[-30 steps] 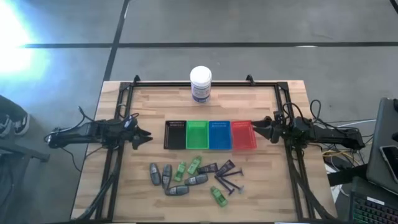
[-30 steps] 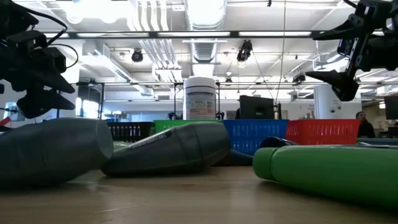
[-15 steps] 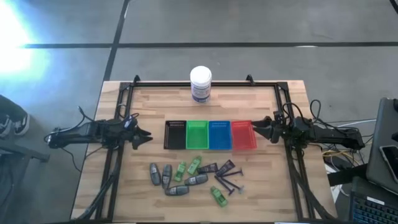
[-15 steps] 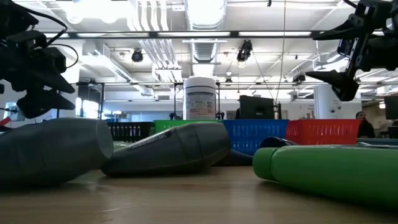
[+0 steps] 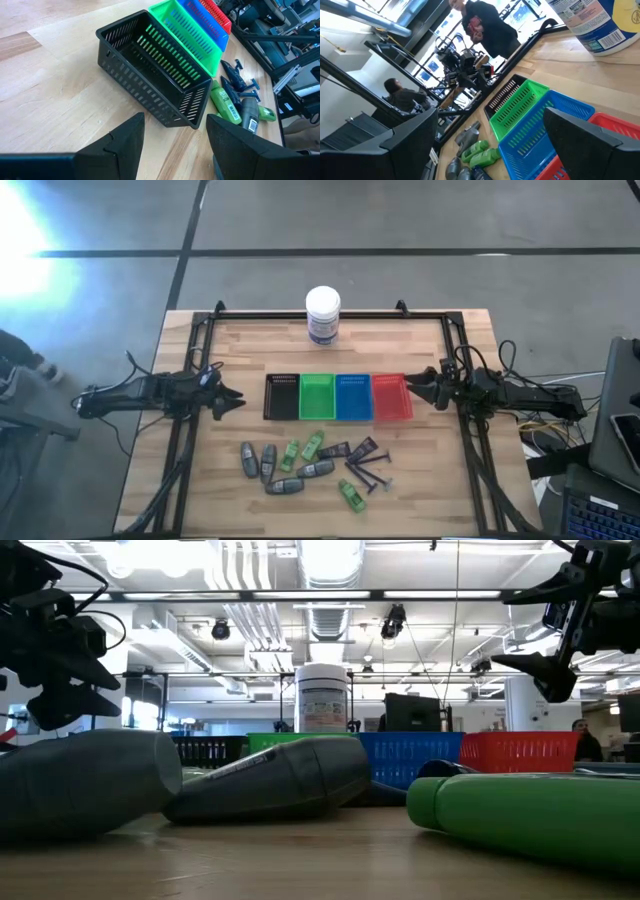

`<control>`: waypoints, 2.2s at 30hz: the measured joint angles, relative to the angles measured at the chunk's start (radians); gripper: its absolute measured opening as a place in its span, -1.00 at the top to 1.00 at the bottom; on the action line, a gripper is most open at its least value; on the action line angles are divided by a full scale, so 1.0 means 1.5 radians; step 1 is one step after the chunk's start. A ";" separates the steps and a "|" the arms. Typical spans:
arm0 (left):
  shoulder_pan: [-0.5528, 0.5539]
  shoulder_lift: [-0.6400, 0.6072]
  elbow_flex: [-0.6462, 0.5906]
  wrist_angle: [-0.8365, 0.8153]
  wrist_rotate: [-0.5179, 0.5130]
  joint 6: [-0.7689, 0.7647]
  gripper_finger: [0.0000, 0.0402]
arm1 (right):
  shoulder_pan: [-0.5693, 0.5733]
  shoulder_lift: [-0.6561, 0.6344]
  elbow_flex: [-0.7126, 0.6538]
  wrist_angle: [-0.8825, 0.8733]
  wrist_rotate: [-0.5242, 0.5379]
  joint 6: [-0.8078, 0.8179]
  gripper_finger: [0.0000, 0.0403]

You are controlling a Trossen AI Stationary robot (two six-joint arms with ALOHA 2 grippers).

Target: Pick & Place Travel size toiletries

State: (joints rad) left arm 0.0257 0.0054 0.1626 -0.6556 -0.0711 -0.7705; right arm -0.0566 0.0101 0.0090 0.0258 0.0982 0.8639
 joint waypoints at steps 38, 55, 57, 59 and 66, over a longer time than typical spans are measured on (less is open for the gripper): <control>0.000 0.000 0.000 0.000 0.000 0.000 -0.09 | 0.000 0.000 0.000 0.005 0.039 0.241 -0.78; 0.000 0.000 0.000 0.000 0.000 0.000 -0.09 | 0.001 0.008 0.001 0.157 0.190 0.193 -0.78; 0.000 0.000 0.000 0.000 0.000 0.000 -0.09 | 0.001 0.011 0.001 0.155 0.162 0.217 -0.78; 0.000 0.000 0.000 0.000 0.000 0.000 -0.09 | 0.001 0.019 0.001 0.141 0.133 0.261 -0.78; 0.000 0.000 0.000 0.000 0.000 0.000 -0.09 | 0.015 0.101 0.001 0.157 0.041 0.376 -0.78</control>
State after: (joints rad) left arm 0.0254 0.0055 0.1623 -0.6553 -0.0711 -0.7704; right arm -0.0348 0.1613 0.0100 0.2614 0.1592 1.4277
